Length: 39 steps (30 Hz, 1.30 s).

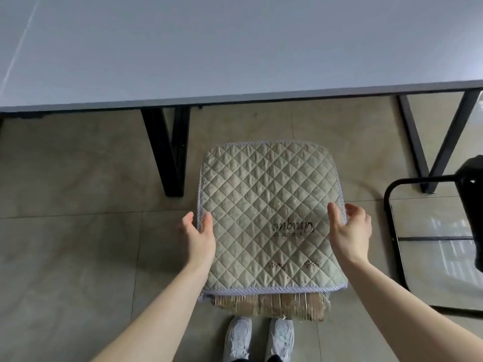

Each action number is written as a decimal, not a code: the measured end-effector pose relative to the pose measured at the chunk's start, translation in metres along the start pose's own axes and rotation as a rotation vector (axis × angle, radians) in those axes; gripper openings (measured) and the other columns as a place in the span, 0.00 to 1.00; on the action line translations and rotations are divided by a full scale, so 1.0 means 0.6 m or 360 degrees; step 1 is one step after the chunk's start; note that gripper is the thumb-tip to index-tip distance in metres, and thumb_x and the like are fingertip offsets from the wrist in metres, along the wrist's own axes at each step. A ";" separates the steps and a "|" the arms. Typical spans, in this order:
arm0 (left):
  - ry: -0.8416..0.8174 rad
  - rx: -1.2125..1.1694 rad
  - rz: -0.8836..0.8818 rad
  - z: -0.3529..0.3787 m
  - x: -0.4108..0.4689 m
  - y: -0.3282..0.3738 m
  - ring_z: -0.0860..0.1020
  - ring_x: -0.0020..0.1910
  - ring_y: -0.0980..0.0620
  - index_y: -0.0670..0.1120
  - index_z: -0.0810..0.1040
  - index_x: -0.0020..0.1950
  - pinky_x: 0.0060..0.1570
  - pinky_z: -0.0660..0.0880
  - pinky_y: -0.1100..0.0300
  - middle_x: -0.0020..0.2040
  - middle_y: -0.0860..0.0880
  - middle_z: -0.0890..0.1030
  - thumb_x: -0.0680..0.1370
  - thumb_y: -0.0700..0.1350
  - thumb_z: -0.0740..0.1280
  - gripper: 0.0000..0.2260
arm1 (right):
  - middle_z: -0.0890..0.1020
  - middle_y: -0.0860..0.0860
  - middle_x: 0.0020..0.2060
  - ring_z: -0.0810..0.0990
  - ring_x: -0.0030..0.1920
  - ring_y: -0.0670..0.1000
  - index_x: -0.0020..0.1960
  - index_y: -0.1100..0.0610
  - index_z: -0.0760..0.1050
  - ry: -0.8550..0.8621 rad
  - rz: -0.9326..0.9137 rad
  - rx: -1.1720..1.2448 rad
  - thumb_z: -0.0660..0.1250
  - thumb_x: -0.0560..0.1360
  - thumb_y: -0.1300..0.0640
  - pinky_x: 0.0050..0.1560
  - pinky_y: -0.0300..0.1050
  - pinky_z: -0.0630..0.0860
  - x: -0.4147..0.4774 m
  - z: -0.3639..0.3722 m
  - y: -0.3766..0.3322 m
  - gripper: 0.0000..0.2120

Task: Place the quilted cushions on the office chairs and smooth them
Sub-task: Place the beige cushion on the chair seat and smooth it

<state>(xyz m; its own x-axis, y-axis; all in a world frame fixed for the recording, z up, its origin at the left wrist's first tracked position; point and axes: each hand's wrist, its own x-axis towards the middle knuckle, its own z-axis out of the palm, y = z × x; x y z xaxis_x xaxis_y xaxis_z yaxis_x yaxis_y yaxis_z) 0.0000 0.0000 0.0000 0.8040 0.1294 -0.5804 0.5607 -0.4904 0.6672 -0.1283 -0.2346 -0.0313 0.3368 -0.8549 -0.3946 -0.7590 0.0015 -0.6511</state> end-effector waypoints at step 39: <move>-0.0077 0.0126 0.0666 -0.018 -0.045 0.122 0.69 0.31 0.52 0.48 0.74 0.42 0.33 0.69 0.56 0.34 0.49 0.72 0.80 0.51 0.63 0.10 | 0.73 0.49 0.30 0.71 0.34 0.52 0.40 0.56 0.69 0.0472 -0.0021 0.0259 0.62 0.78 0.41 0.35 0.50 0.68 -0.043 -0.160 -0.056 0.19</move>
<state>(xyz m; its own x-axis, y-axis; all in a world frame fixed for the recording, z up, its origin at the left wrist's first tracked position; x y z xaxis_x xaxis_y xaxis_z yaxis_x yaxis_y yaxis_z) 0.0215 -0.0299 0.0694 0.9476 -0.1342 -0.2898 0.1697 -0.5572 0.8129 -0.1652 -0.2626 0.0628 0.1509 -0.9691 -0.1950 -0.6487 0.0517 -0.7593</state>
